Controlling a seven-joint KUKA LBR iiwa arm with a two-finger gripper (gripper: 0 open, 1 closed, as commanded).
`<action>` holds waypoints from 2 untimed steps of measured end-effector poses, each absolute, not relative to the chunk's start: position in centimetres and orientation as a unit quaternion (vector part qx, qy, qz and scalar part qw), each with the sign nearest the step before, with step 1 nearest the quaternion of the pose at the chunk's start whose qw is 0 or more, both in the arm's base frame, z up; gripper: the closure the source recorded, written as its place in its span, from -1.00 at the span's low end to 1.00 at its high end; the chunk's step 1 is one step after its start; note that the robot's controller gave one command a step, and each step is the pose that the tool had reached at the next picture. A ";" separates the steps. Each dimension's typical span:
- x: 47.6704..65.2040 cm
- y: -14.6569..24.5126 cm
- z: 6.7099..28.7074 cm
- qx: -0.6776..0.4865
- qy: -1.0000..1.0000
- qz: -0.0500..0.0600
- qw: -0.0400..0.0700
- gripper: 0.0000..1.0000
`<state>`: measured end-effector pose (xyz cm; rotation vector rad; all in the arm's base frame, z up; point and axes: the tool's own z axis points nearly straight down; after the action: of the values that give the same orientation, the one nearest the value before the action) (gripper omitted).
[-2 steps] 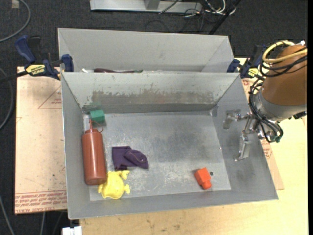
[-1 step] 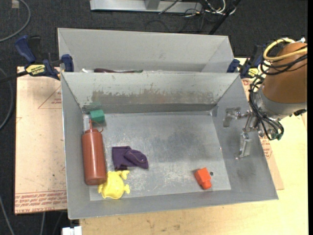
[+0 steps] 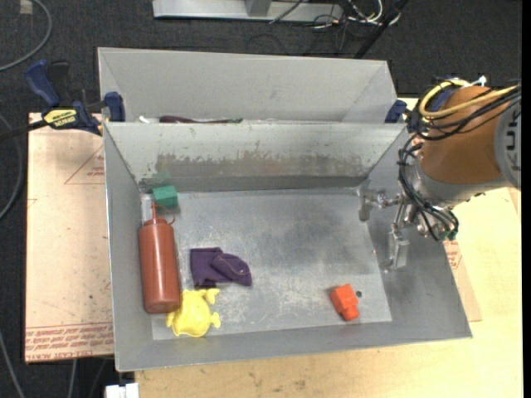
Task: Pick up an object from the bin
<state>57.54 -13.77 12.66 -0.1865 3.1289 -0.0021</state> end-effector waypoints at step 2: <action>50.3 -11.3 8.2 -0.074 0.997 0.001 0.000 -1.00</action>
Offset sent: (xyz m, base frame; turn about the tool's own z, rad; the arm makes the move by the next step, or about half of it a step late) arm -0.0322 0.0365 -0.0566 0.0084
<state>50.30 -11.30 8.20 -0.2319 3.1340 0.0031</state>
